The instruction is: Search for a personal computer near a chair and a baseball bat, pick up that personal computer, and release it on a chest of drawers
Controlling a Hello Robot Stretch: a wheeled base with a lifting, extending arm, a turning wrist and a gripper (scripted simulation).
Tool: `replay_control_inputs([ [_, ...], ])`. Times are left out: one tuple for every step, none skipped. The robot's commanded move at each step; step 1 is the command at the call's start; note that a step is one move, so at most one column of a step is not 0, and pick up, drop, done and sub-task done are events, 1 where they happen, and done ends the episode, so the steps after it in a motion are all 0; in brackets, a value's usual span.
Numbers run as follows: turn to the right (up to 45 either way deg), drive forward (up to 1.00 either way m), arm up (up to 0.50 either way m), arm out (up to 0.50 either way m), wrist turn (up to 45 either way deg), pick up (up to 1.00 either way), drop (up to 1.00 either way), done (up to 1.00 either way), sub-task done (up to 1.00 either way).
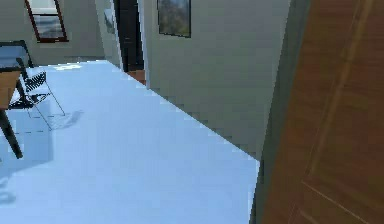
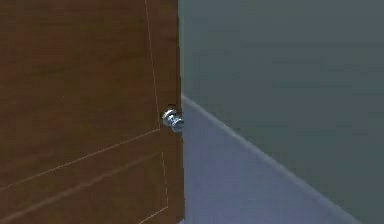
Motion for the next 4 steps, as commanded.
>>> replay_control_inputs([
  [0.0,0.3,0.0,0.0,0.0,0.0,0.0,0.0,0.0],
  [-30.0,0.0,0.0,0.0,0.0,0.0,0.0,0.0,0.0],
  [-3.0,0.0,0.0,0.0,0.0,0.0,0.0,0.0,0.0],
  [0.0,0.45,0.0,0.0,0.0,0.0,0.0,0.0,0.0],
])
